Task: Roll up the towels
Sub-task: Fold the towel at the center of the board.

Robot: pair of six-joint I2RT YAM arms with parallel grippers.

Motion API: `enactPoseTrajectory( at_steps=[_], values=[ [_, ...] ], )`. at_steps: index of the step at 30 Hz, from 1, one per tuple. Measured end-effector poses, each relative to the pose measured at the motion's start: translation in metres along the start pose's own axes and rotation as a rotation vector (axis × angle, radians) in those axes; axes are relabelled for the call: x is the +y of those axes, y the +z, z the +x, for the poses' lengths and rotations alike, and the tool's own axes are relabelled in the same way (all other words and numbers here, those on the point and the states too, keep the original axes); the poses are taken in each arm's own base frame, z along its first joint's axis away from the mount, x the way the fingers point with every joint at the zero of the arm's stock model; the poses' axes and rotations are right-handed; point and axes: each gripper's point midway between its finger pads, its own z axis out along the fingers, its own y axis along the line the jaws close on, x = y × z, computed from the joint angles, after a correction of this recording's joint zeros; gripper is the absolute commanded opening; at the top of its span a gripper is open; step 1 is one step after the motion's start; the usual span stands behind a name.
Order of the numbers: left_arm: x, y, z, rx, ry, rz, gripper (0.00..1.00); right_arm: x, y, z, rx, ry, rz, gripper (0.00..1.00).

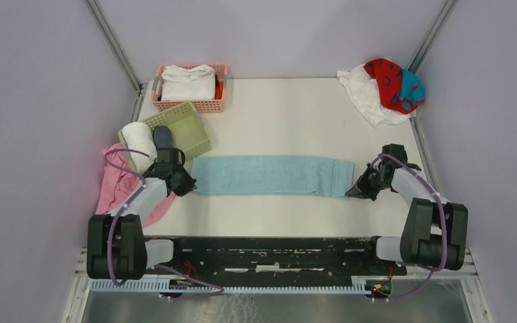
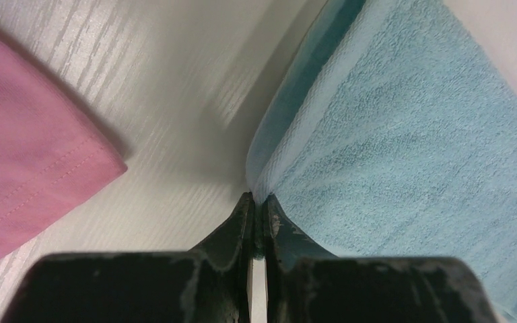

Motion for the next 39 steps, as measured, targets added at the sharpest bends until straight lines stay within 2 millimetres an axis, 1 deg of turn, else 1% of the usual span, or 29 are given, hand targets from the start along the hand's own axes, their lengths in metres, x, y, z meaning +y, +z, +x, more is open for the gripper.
enactPoseTrajectory(
  at_steps=[3,4,5,8,10,13,16,19,21,22,24,27,29,31,32,35,39],
  values=[
    [0.001,0.0,0.001,0.003,0.0,-0.006,0.03,-0.016,0.02,0.021,0.078,0.059,0.026,0.03],
    [0.002,0.0,0.001,0.001,0.0,-0.009,0.03,-0.018,0.025,0.029,0.116,0.09,0.025,0.03],
    [0.003,0.0,0.0,-0.001,0.0,-0.015,0.03,-0.017,0.027,0.031,0.134,0.118,0.012,0.03],
    [0.008,0.0,0.0,-0.006,0.0,-0.041,0.03,-0.019,0.027,0.028,0.127,0.151,0.011,0.05],
    [0.013,0.0,0.001,-0.008,-0.001,-0.067,0.03,-0.023,0.026,0.024,0.113,0.183,0.017,0.07],
    [0.019,-0.002,-0.001,-0.021,-0.002,-0.096,0.03,-0.038,0.02,0.01,0.061,0.242,0.049,0.07],
    [0.018,-0.004,0.0,-0.018,-0.008,-0.088,0.03,-0.051,0.015,0.001,0.018,0.282,0.082,0.07],
    [0.013,-0.005,0.004,0.003,-0.008,-0.063,0.09,-0.055,0.012,-0.002,0.01,0.274,0.098,0.11],
    [0.011,-0.005,0.007,0.016,-0.008,-0.048,0.13,-0.056,0.011,-0.003,0.007,0.257,0.102,0.19],
    [0.01,-0.005,0.008,0.021,-0.008,-0.044,0.17,-0.056,0.01,-0.003,0.008,0.244,0.103,0.24],
    [0.01,-0.005,0.01,0.03,-0.008,-0.04,0.29,-0.057,0.008,-0.003,0.009,0.221,0.107,0.34],
    [0.011,-0.005,0.01,0.028,-0.009,-0.043,0.44,-0.06,-0.003,-0.003,-0.014,0.177,0.125,0.44],
    [0.011,-0.007,0.009,0.022,-0.01,-0.04,0.51,-0.057,-0.016,-0.009,-0.058,0.138,0.134,0.48],
    [0.011,-0.009,0.009,0.018,-0.01,-0.037,0.63,-0.052,-0.028,-0.021,-0.116,0.096,0.134,0.5],
    [0.011,-0.012,0.009,0.014,-0.009,-0.035,0.67,-0.046,-0.031,-0.024,-0.132,0.066,0.129,0.5],
    [0.008,-0.023,0.003,-0.009,-0.007,-0.027,0.7,-0.027,-0.033,-0.028,-0.149,-0.028,0.111,0.5],
    [-0.008,-0.041,-0.014,-0.064,0.014,0.011,0.68,0.005,-0.026,-0.03,-0.147,-0.124,0.04,0.5]
  ],
)
